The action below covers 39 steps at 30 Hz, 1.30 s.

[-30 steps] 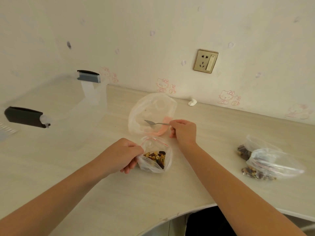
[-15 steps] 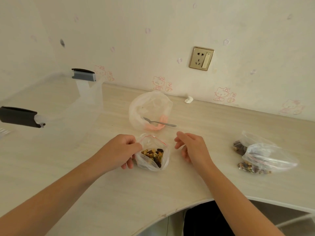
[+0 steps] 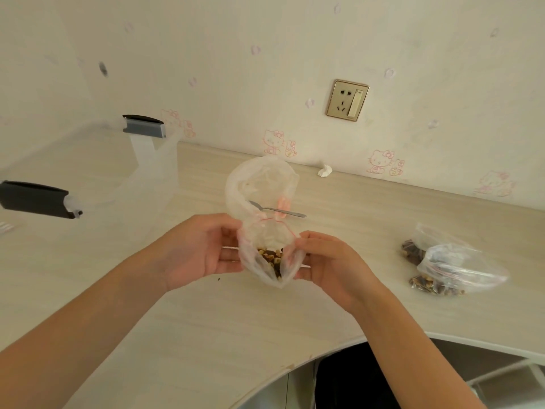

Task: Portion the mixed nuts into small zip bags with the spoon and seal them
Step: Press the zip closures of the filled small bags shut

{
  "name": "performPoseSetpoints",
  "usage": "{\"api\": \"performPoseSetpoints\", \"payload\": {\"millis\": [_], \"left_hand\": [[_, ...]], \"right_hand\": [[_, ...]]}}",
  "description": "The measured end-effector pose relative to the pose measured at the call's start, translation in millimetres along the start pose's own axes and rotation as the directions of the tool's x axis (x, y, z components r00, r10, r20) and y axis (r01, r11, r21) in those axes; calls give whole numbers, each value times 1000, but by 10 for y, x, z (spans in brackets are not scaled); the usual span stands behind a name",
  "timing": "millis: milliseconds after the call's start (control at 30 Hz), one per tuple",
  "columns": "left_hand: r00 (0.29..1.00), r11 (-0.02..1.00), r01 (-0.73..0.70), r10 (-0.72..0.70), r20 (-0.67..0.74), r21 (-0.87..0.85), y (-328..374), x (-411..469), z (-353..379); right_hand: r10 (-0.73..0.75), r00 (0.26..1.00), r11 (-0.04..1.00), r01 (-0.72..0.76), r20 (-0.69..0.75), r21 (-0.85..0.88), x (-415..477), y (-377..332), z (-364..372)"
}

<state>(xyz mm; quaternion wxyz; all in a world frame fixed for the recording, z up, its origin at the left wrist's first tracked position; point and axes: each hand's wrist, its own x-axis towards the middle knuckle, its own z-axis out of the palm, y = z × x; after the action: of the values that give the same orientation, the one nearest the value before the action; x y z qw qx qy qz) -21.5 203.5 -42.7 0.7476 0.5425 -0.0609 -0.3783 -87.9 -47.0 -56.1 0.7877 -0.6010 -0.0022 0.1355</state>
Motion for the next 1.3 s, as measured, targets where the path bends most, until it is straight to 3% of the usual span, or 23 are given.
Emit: {"api": "performPoseSetpoints", "payload": {"millis": [100, 200, 333, 400, 433, 500, 567, 633, 700, 800, 867, 967, 1067, 1200, 1300], "left_hand": [[997, 989, 26, -16, 70, -149, 19, -15, 12], [999, 985, -1, 8, 40, -174, -7, 13, 31], [1000, 993, -18, 15, -28, -120, 5, -24, 143], [979, 986, -101, 123, -163, 135, -6, -48, 170], [940, 915, -148, 249, -235, 376, -15, -68, 176], [825, 603, -170, 520, -222, 779, -44, -101, 185], [781, 347, -122, 612, -126, 930, -99, -105, 183], [791, 261, -63, 602, -111, 963, -128, -93, 149], [822, 338, -49, 548, -154, 940, -114, -56, 90], [901, 790, -81, 319, -295, 608, 30, -46, 76], [966, 945, -102, 168, -195, 310, 106, -59, 60], [995, 997, -74, 75, 63, -24, 173, -111, -10], [979, 967, 4, 48, 198, -254, 205, -149, -31], [970, 957, -51, 115, 214, -285, 164, -162, 41], [986, 983, -134, 144, 78, -122, 136, -173, 174]], "right_hand": [[-5, 999, 989, 0, 35, 149, 20, -8, 8], [-29, 1000, 988, 30, -8, 148, 54, -10, 82], [-139, 977, 971, 103, -159, -216, 63, -85, 136], [-255, 934, 858, 99, -251, -504, 42, -132, 109], [-306, 911, 772, 67, -277, -631, 34, -155, 84], [-324, 899, 627, -31, -296, -779, 25, -195, 35], [-265, 915, 574, -103, -303, -813, 29, -226, 15], [-213, 933, 635, -94, -291, -767, 31, -236, 24], [-137, 957, 794, -47, -255, -606, 26, -240, 35], [-24, 991, 961, -14, -133, -276, -11, -252, -13], [-4, 1000, 996, 3, -14, -84, -34, -270, -68], [-49, 994, 995, 41, 93, 88, -47, -284, -129], [-96, 984, 985, 72, 148, 155, -31, -269, -112], [-115, 984, 977, 87, 136, 192, -10, -271, 5], [-110, 994, 993, 109, 14, 43, 0, -276, 138]]}}
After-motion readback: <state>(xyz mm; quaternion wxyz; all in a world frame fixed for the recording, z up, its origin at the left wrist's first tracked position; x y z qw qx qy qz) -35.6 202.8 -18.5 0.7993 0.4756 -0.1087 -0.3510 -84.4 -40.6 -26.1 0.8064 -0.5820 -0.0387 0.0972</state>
